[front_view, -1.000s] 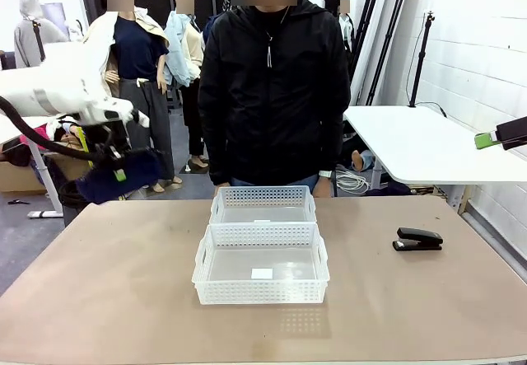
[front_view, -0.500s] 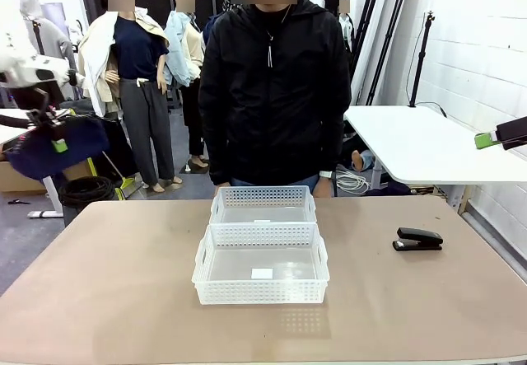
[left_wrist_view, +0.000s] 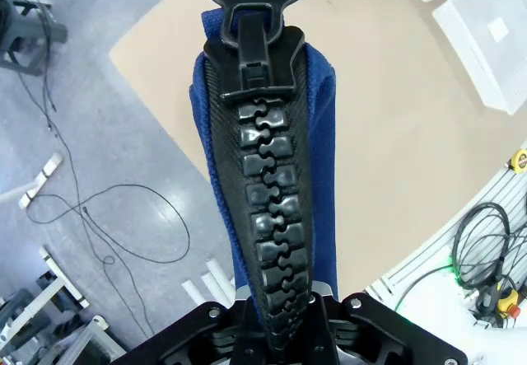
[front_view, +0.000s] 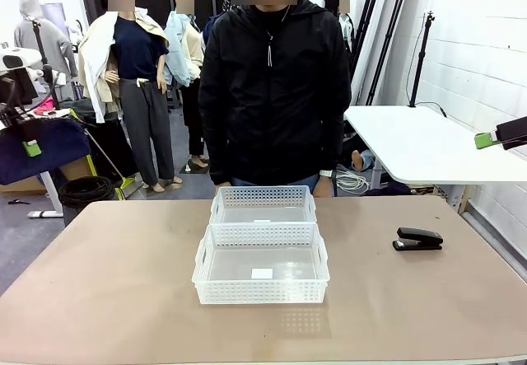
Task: Distribute items into two baskets.
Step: Pick up the Pencil pouch that the person points to, then move the picked Pencil pouch towards the Organizing basket indicated by the person, stopping as directed.
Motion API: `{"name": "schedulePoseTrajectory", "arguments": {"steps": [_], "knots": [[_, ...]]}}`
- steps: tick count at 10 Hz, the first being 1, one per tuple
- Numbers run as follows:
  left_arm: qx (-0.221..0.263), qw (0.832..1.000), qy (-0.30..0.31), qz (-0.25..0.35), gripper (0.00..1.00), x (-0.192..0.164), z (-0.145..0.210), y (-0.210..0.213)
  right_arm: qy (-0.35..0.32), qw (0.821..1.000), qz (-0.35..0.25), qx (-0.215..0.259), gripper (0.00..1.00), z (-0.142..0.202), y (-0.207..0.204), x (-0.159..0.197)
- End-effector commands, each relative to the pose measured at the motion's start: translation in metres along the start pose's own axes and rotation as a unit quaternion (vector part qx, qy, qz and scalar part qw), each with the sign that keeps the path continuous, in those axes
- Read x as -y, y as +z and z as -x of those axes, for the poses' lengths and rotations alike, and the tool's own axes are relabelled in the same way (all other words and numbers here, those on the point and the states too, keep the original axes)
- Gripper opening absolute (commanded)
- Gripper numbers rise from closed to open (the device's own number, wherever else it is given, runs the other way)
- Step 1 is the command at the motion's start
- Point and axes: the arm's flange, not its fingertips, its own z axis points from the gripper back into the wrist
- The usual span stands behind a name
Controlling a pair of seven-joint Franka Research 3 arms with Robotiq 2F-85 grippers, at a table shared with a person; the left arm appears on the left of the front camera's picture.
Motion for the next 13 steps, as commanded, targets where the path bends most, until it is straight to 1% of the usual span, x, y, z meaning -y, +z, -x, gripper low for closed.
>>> {"name": "schedulePoseTrajectory", "arguments": {"steps": [1, 13], "knots": [[0.007, 1.0, 0.005, -0.008, 0.0, -0.0013, -0.0016, 0.0022, -0.001, 1.0, -0.005, 0.0, 1.0, 0.0003, -0.0016, 0.0001], [0.007, 1.0, 0.005, -0.008, 0.0, -0.0013, -0.0016, 0.0022, -0.001, 1.0, -0.005, 0.0, 1.0, 0.0003, -0.0016, 0.0001]]}}
